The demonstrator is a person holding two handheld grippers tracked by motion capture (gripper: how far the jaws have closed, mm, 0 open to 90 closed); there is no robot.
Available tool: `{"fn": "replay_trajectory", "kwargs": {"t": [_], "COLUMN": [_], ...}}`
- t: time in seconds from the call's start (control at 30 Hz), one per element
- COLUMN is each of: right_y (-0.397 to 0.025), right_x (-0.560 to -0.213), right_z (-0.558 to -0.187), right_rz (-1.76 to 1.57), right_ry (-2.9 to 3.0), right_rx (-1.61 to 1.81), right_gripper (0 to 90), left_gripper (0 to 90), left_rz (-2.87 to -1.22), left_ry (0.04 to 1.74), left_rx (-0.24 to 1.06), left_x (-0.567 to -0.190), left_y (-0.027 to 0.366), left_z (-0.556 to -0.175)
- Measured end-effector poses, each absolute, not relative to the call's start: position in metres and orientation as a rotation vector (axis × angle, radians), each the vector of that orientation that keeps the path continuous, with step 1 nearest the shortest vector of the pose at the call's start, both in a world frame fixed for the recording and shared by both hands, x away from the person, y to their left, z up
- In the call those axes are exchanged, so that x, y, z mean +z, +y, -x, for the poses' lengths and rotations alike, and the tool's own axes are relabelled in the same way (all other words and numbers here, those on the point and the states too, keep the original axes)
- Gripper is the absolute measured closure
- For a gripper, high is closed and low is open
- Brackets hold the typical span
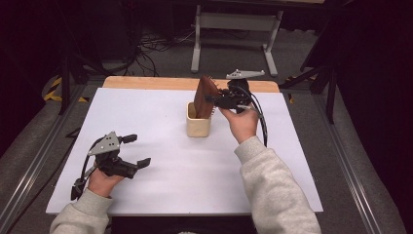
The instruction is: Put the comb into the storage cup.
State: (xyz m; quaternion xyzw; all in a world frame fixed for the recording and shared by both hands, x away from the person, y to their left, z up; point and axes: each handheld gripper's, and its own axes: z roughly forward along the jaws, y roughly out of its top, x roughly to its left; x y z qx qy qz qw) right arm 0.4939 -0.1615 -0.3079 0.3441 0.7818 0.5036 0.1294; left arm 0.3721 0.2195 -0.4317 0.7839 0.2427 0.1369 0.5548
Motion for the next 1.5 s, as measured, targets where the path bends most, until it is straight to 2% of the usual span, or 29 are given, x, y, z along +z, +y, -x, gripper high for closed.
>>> {"fn": "replay_trajectory", "kwargs": {"t": [0.13,0.37,0.4,0.43,0.47,0.53,0.57,0.6,0.63,0.73,1.13,1.5], "right_y": [-0.162,-0.167,-0.169,-0.171,-0.171,-0.173,-0.176,-0.176,-0.180,-0.184,-0.196,-0.222], "right_x": [-0.309,-0.308,-0.308,-0.308,-0.308,-0.307,-0.305,-0.305,-0.303,-0.300,-0.281,-0.286], "right_z": [-0.495,-0.497,-0.497,-0.497,-0.497,-0.495,-0.494,-0.494,-0.494,-0.491,-0.458,-0.419], "right_rz": [-1.006,-1.020,-1.033,-1.023,-1.023,-1.010,-1.008,-1.008,-1.011,-0.990,-0.799,-0.733], "right_ry": [2.275,2.235,2.226,2.192,2.192,2.132,2.093,2.093,2.059,2.025,2.060,2.096], "right_rx": [1.463,1.479,1.485,1.476,1.476,1.430,1.388,1.388,1.370,1.348,1.409,1.463], "right_gripper": [54.5,39.8,35.9,28.3,28.3,13.6,9.0,9.0,3.5,0.8,0.6,0.6], "left_gripper": [0.5,0.4,0.5,0.6,0.6,0.6,0.6,0.6,0.5,0.5,0.4,0.4], "left_rz": [-1.853,-1.853,-1.849,-1.846,-1.846,-1.833,-1.832,-1.832,-1.834,-1.835,-1.845,-1.837], "left_ry": [0.573,0.571,0.568,0.562,0.562,0.557,0.562,0.562,0.562,0.563,0.574,0.583], "left_rx": [0.321,0.322,0.324,0.332,0.332,0.335,0.334,0.334,0.333,0.334,0.333,0.342], "left_x": [-0.432,-0.432,-0.431,-0.431,-0.431,-0.430,-0.430,-0.430,-0.430,-0.430,-0.429,-0.427], "left_y": [0.219,0.219,0.218,0.218,0.218,0.219,0.219,0.219,0.220,0.220,0.224,0.232], "left_z": [-0.372,-0.372,-0.371,-0.371,-0.371,-0.370,-0.371,-0.371,-0.371,-0.371,-0.370,-0.367]}}
